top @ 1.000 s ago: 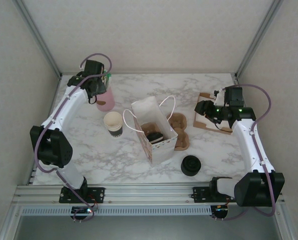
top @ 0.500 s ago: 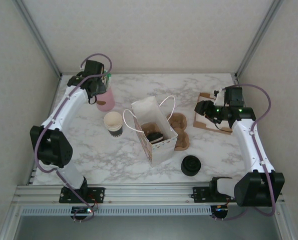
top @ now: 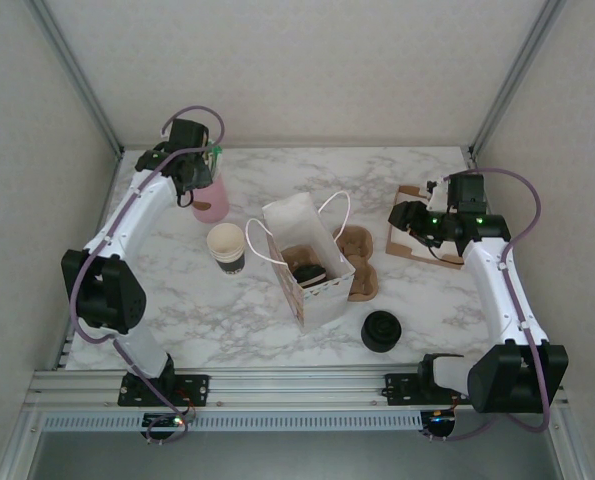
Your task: Pack the takeout coffee
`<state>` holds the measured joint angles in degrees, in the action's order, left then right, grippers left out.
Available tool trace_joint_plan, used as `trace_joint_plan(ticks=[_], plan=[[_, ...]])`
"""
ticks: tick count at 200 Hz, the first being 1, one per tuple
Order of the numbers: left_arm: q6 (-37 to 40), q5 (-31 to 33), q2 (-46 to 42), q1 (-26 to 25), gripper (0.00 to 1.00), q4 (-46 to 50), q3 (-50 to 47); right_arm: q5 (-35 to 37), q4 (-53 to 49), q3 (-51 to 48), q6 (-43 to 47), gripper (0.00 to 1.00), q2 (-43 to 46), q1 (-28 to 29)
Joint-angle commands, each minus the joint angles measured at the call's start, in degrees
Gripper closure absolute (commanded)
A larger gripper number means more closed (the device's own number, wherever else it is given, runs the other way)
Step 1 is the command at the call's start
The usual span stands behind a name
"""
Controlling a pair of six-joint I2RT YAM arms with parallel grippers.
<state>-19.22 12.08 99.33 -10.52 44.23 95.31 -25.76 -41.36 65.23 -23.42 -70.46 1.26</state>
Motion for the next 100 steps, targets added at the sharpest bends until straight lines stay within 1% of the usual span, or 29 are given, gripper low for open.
trace_joint_plan(ticks=[1,28,44,57,100], plan=[[0.85,1.82,0.52,-0.37,0.83,1.98,1.78,-0.82,-0.12,-0.68,0.91,0.46,-0.02,-0.39],[0.81,1.90,0.52,-0.38,0.81,1.99,1.55,-0.81,-0.21,-0.72,1.01,0.46,0.11,-0.38],[0.77,1.77,0.61,-0.38,0.76,2.08,1.61,-0.83,-0.30,-0.63,1.05,0.46,-0.03,-0.38],[0.77,1.72,0.53,-0.37,0.74,2.05,1.62,-0.95,-0.21,-0.72,1.01,0.46,0.14,-0.38],[0.77,1.47,0.74,-0.38,0.77,1.97,1.39,-0.98,-0.21,-0.74,1.01,0.46,0.07,-0.39]])
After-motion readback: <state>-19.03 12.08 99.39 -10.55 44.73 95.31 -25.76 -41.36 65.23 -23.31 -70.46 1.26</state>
